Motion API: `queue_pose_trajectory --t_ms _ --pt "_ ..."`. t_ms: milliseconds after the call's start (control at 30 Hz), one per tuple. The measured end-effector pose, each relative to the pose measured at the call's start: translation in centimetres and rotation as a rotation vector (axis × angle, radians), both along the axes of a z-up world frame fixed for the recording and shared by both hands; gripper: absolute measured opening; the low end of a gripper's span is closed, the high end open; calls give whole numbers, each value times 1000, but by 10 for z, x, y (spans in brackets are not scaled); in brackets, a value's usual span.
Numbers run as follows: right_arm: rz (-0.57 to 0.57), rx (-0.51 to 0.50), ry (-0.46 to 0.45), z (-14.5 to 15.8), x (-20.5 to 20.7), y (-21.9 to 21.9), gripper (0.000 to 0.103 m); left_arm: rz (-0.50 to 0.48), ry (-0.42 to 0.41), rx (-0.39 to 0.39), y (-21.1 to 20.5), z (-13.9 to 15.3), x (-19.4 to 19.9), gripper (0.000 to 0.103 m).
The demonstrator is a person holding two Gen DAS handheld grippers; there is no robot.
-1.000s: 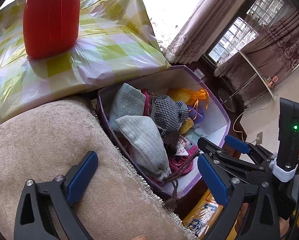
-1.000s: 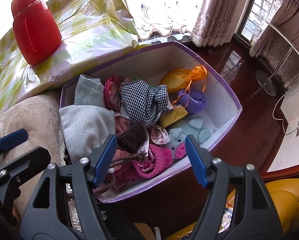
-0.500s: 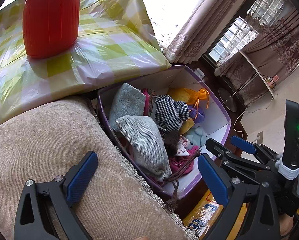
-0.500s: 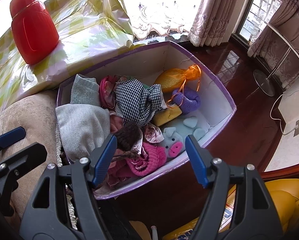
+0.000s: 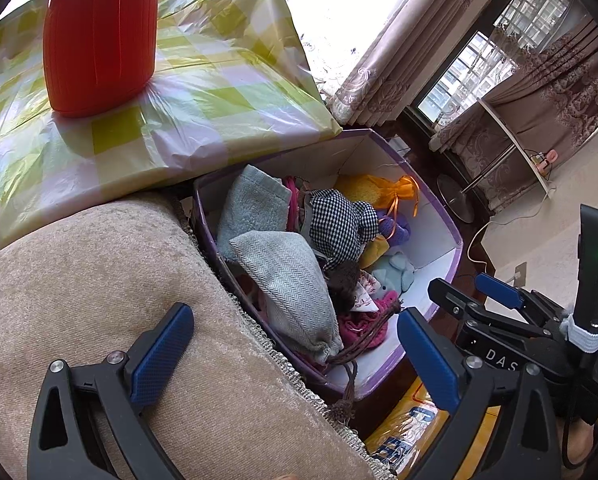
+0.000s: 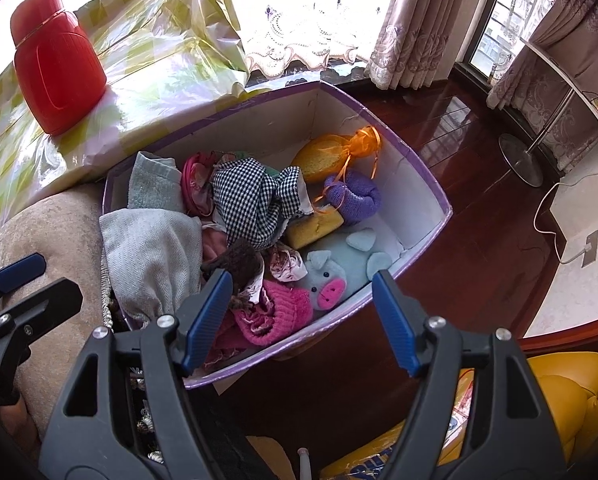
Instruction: Organize soft objects
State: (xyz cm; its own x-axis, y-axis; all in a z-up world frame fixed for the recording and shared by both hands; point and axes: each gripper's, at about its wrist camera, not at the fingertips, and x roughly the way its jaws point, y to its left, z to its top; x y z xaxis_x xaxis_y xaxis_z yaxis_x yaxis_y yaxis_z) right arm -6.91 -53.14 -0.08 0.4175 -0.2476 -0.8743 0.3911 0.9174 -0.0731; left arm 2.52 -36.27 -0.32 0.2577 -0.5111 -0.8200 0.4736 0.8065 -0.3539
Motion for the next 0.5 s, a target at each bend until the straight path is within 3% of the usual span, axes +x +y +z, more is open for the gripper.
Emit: queue_pose_trajectory --t_ms 500 --pt "-2 6 9 -3 -1 -1 75 0 0 1 0 0 0 103"
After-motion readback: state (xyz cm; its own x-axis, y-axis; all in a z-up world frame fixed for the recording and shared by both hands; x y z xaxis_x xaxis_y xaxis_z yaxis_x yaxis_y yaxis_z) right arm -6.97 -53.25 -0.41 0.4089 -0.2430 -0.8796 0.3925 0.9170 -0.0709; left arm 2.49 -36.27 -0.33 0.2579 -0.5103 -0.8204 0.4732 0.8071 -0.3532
